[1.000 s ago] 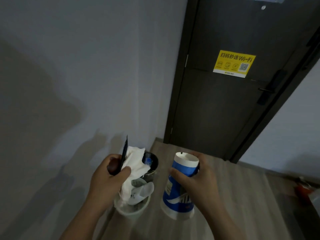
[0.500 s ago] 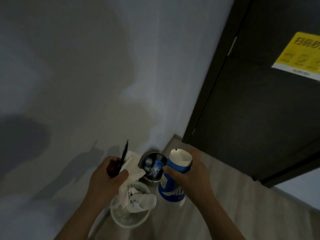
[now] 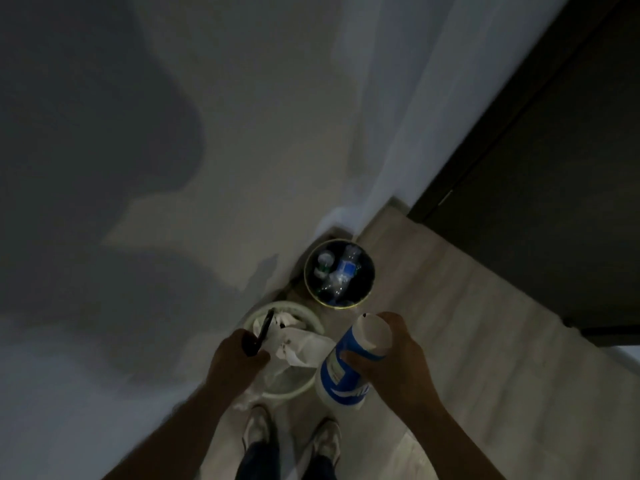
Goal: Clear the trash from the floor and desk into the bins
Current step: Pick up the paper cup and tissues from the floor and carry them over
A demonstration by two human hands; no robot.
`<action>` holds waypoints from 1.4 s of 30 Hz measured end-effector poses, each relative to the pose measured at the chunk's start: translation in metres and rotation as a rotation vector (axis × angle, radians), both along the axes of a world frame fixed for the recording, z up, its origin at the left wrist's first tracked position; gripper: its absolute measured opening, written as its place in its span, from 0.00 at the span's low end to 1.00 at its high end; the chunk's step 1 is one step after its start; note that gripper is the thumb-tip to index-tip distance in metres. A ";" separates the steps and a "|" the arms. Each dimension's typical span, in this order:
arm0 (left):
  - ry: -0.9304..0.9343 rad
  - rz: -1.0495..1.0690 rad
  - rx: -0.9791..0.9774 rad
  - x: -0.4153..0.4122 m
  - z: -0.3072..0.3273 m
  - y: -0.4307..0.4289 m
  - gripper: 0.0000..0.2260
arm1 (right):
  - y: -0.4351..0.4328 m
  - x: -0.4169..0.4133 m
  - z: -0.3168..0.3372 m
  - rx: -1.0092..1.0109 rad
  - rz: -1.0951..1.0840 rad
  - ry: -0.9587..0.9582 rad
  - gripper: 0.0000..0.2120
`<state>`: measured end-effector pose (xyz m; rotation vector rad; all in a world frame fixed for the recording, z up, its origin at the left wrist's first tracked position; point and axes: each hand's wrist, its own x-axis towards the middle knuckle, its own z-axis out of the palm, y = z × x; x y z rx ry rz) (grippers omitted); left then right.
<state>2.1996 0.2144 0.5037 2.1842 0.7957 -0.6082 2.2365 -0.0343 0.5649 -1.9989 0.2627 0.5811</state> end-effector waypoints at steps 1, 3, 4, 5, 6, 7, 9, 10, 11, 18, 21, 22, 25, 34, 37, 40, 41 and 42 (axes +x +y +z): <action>0.035 -0.005 0.001 0.004 -0.019 0.000 0.09 | 0.001 0.001 -0.017 -0.005 0.000 0.022 0.28; 0.086 0.001 0.010 0.010 -0.052 0.002 0.10 | 0.004 0.000 -0.047 -0.020 0.005 0.057 0.29; 0.106 0.001 0.019 0.013 -0.069 0.002 0.10 | 0.005 0.001 -0.064 -0.029 0.005 0.070 0.29; 0.122 0.000 0.029 0.016 -0.085 0.002 0.10 | 0.007 0.000 -0.078 -0.034 -0.001 0.083 0.29; 0.130 -0.005 0.035 0.018 -0.100 0.002 0.10 | 0.009 0.000 -0.093 -0.040 -0.010 0.091 0.29; 0.137 -0.014 0.039 0.020 -0.115 0.002 0.11 | 0.012 -0.001 -0.107 -0.044 -0.016 0.098 0.29; 0.154 -0.031 0.020 0.021 -0.143 0.001 0.15 | 0.017 -0.003 -0.133 -0.050 -0.018 0.126 0.29; 0.151 -0.015 -0.017 0.022 -0.158 0.002 0.19 | 0.019 -0.004 -0.145 -0.052 -0.017 0.134 0.29; 0.156 0.007 -0.060 0.021 -0.171 0.002 0.25 | 0.022 -0.005 -0.157 -0.055 -0.016 0.141 0.29; 0.223 -0.099 -0.035 0.012 -0.229 0.014 0.26 | 0.045 -0.006 -0.219 -0.099 0.001 0.159 0.30; 0.239 -0.189 -0.016 0.003 -0.235 0.025 0.18 | 0.061 -0.006 -0.237 -0.122 0.000 0.150 0.32; 0.236 -0.211 -0.018 0.000 -0.235 0.028 0.16 | 0.068 -0.005 -0.242 -0.130 0.000 0.150 0.32; 0.254 -0.251 -0.018 -0.010 -0.231 0.039 0.15 | 0.089 0.000 -0.255 -0.139 0.034 0.165 0.32; 0.257 -0.331 0.037 -0.021 -0.216 0.066 0.13 | 0.133 0.009 -0.281 -0.273 0.388 0.236 0.33; 0.238 -0.347 0.057 -0.025 -0.207 0.068 0.13 | 0.135 0.006 -0.270 -0.307 0.410 0.230 0.30; 0.224 -0.409 0.094 -0.027 -0.187 0.068 0.15 | 0.127 0.001 -0.245 -0.339 0.460 0.230 0.28; 0.221 -0.422 0.104 -0.027 -0.177 0.068 0.16 | 0.124 0.000 -0.234 -0.354 0.471 0.221 0.27; 0.219 -0.431 0.112 -0.027 -0.166 0.068 0.17 | 0.121 -0.001 -0.221 -0.369 0.484 0.202 0.26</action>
